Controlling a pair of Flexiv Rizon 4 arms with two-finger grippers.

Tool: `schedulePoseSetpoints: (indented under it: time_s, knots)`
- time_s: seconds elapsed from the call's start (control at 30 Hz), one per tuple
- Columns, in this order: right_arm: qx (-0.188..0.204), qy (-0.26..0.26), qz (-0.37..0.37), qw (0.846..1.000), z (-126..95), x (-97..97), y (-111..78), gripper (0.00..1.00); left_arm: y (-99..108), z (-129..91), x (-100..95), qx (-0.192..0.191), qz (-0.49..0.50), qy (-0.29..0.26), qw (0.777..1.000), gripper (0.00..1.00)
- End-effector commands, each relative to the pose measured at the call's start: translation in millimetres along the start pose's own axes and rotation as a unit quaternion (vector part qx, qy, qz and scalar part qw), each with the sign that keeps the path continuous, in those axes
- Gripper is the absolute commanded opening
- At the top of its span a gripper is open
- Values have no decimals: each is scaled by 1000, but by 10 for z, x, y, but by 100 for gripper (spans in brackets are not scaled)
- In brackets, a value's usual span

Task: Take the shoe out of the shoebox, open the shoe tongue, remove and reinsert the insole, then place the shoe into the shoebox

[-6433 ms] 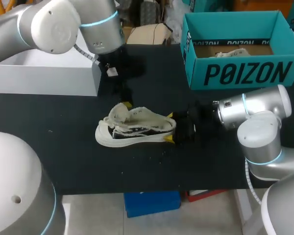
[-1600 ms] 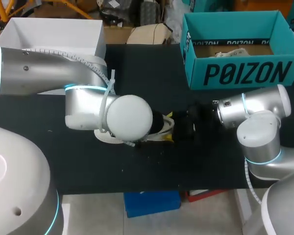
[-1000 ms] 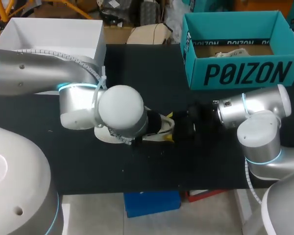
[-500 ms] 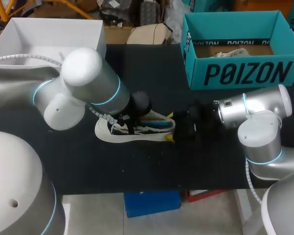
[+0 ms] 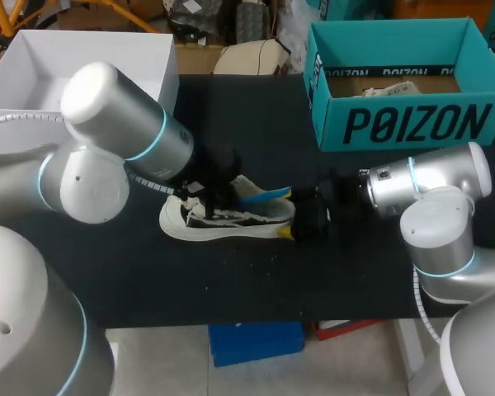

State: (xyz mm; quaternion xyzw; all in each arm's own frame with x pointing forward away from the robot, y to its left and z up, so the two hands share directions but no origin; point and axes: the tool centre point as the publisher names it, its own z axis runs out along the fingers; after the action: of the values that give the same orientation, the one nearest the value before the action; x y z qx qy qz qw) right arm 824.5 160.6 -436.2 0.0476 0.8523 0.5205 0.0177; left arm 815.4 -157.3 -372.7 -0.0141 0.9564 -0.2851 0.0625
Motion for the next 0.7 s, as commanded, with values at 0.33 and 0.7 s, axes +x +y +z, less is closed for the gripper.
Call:
schedulePoseSetpoints:
  time_s: [0.33, 0.7]
  knots:
    - [1, 0, 0, 1000, 13, -4, -23, 0, -206, 292, 21, 56, 67, 24, 996, 32]
    - [1, 0, 0, 1000, 13, -4, -23, 0, -388, 431, 4, 67, 115, 33, 991, 33]
